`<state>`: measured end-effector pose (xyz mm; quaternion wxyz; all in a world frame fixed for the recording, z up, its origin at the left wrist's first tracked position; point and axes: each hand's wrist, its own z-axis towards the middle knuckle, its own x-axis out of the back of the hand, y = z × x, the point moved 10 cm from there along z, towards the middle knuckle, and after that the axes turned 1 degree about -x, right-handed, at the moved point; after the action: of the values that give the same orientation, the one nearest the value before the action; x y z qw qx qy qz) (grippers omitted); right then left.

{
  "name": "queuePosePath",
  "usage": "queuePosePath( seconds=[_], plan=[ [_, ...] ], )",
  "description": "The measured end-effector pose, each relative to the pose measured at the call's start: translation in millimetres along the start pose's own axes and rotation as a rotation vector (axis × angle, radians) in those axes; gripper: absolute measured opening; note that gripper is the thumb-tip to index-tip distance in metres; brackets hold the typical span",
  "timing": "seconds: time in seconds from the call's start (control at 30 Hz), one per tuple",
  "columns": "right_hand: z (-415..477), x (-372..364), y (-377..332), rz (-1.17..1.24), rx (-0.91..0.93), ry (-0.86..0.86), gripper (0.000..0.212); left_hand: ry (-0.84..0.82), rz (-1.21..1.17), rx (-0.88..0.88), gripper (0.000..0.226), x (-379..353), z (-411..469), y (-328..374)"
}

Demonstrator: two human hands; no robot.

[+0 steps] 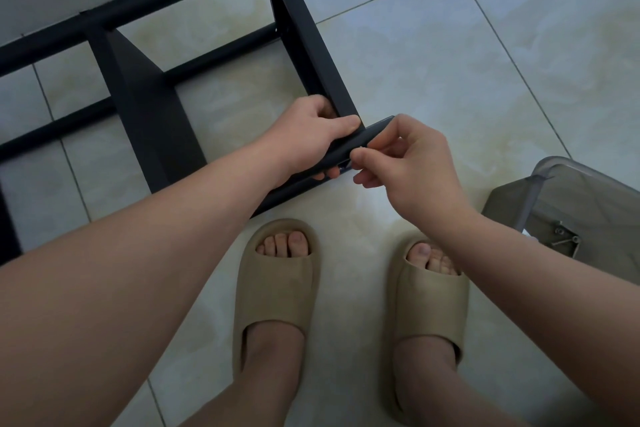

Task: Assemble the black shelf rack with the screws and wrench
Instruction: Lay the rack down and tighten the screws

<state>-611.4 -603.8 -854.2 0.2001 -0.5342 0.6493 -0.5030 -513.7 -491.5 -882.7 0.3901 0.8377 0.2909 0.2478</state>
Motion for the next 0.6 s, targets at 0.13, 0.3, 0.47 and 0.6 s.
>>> queuePosePath(
  seconds=[0.13,0.3,0.47,0.6],
  plan=[
    [-3,-2,2,-0.028,0.010,0.025,0.025,0.002,-0.003,0.005,0.028,0,0,0],
    [-5,-6,15,0.246,-0.129,0.029,0.021,-0.001,-0.010,0.025,0.037,0,1,-3],
    [-6,1,4,0.009,0.011,0.060,0.021,-0.005,-0.026,0.028,0.033,0,1,-3],
    [-6,-1,-17,-0.386,0.226,0.035,0.023,-0.007,-0.023,0.029,0.037,0,0,-3]
  ],
)
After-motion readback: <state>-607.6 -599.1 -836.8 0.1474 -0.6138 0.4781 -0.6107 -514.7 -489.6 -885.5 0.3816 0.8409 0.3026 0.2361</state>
